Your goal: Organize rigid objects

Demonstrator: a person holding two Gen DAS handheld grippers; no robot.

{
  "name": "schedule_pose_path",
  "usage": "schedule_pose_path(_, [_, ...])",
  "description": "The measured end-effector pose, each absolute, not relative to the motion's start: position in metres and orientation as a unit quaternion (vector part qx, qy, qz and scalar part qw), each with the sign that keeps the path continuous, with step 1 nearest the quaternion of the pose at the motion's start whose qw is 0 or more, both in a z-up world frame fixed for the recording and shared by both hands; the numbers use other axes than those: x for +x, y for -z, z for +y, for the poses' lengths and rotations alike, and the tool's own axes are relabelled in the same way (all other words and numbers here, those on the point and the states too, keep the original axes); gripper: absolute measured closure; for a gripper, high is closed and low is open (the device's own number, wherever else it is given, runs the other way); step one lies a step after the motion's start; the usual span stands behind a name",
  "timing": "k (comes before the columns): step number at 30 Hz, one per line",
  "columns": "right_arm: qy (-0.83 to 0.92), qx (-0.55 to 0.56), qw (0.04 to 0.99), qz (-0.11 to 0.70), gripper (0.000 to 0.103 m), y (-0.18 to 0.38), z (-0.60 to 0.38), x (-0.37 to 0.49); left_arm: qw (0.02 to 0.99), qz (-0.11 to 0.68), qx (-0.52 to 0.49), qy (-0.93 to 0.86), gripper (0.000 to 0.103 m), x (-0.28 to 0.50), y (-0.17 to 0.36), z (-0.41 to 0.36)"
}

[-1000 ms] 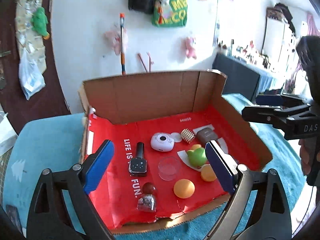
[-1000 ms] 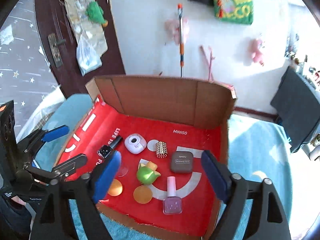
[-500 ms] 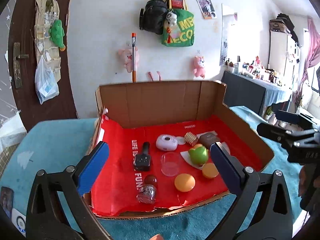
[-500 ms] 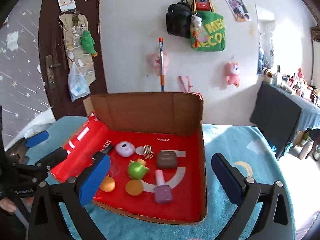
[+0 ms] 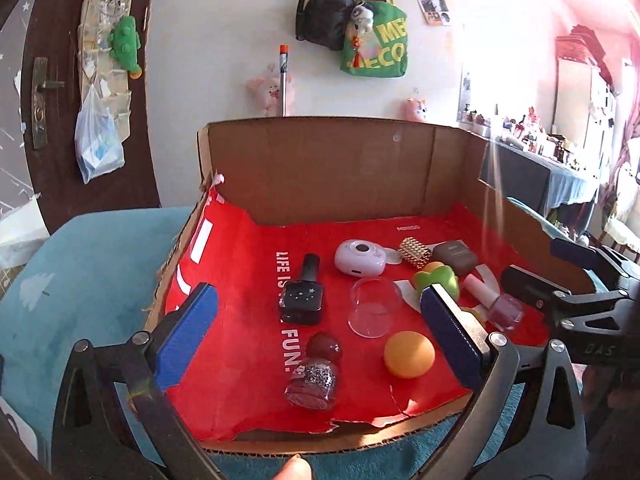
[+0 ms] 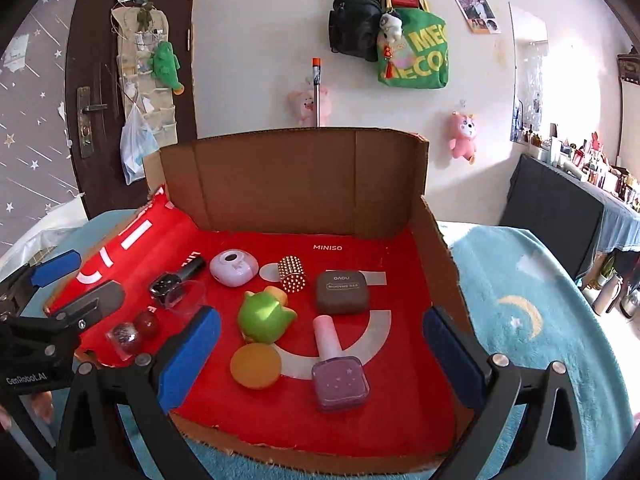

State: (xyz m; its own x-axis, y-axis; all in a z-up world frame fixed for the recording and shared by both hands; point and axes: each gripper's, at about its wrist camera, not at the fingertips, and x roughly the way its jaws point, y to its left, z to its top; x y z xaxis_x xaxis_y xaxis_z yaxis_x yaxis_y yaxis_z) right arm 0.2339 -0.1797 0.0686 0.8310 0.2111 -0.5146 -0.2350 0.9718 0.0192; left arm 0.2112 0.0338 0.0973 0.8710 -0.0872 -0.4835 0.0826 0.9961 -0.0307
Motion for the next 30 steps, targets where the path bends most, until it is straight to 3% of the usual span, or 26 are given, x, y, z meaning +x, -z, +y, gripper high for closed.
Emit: schedule_pose_path(30, [-0.097, -0.036, 0.955, 0.278, 0.0, -0.054, -0.177, 0.241, 0.954, 0.298, 0.0, 0.043, 0.0, 0.229, -0.078, 0.032])
